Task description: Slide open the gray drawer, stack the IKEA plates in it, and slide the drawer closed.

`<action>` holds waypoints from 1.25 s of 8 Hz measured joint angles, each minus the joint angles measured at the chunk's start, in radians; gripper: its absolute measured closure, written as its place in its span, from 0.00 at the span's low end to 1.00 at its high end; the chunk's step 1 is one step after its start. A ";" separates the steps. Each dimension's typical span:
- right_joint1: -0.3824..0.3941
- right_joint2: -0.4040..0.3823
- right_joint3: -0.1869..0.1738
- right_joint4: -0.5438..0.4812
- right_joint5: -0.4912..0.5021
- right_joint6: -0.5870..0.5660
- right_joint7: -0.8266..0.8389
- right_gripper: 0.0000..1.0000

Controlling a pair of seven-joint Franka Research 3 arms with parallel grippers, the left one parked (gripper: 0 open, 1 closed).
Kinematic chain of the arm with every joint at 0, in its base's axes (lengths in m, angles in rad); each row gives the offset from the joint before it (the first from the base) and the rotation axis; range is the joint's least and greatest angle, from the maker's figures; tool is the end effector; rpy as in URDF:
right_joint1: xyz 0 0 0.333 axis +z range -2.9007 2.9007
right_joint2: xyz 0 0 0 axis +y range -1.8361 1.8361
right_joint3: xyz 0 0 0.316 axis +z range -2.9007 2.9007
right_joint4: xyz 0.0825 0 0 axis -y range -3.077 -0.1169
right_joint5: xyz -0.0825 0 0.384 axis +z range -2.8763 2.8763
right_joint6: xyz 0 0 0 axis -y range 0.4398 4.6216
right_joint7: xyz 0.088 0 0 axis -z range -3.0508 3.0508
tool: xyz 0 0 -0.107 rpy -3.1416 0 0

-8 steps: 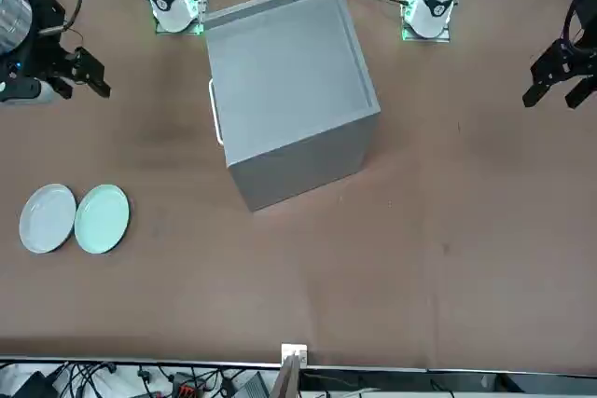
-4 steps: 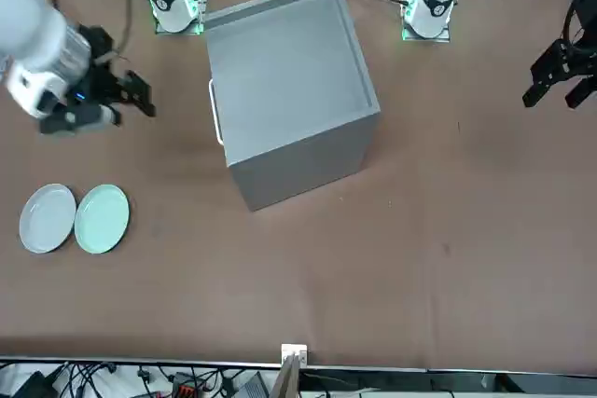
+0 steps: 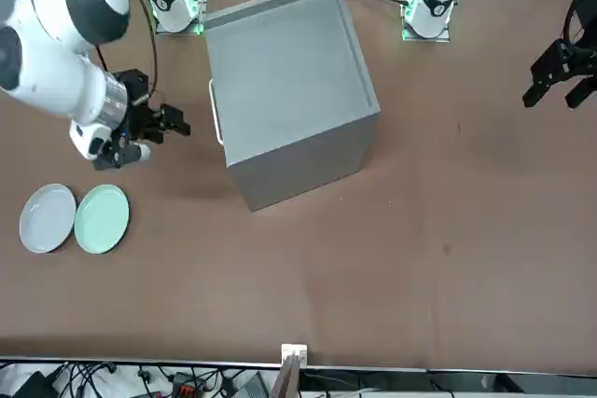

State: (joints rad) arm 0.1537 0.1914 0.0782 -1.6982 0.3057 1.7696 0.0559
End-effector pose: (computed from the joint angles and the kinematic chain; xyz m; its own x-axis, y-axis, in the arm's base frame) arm 0.5858 0.1624 0.4733 0.9824 0.1170 -0.1453 0.0704 -0.9537 -0.2923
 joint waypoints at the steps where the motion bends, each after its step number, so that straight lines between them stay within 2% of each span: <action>1: 0.011 0.015 0.000 -0.006 0.030 0.015 -0.001 0.00; 3: 0.023 0.022 0.001 -0.045 0.104 0.048 -0.019 0.00; 6: 0.028 0.018 -0.001 -0.106 0.134 0.054 -0.159 0.00; 8: 0.027 -0.001 -0.005 -0.149 0.220 0.063 -0.256 0.00; 10: 0.026 -0.021 -0.009 -0.176 0.236 0.068 -0.295 0.00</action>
State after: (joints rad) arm 0.1800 0.1700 0.0688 -1.8742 0.5421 1.8373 -0.2389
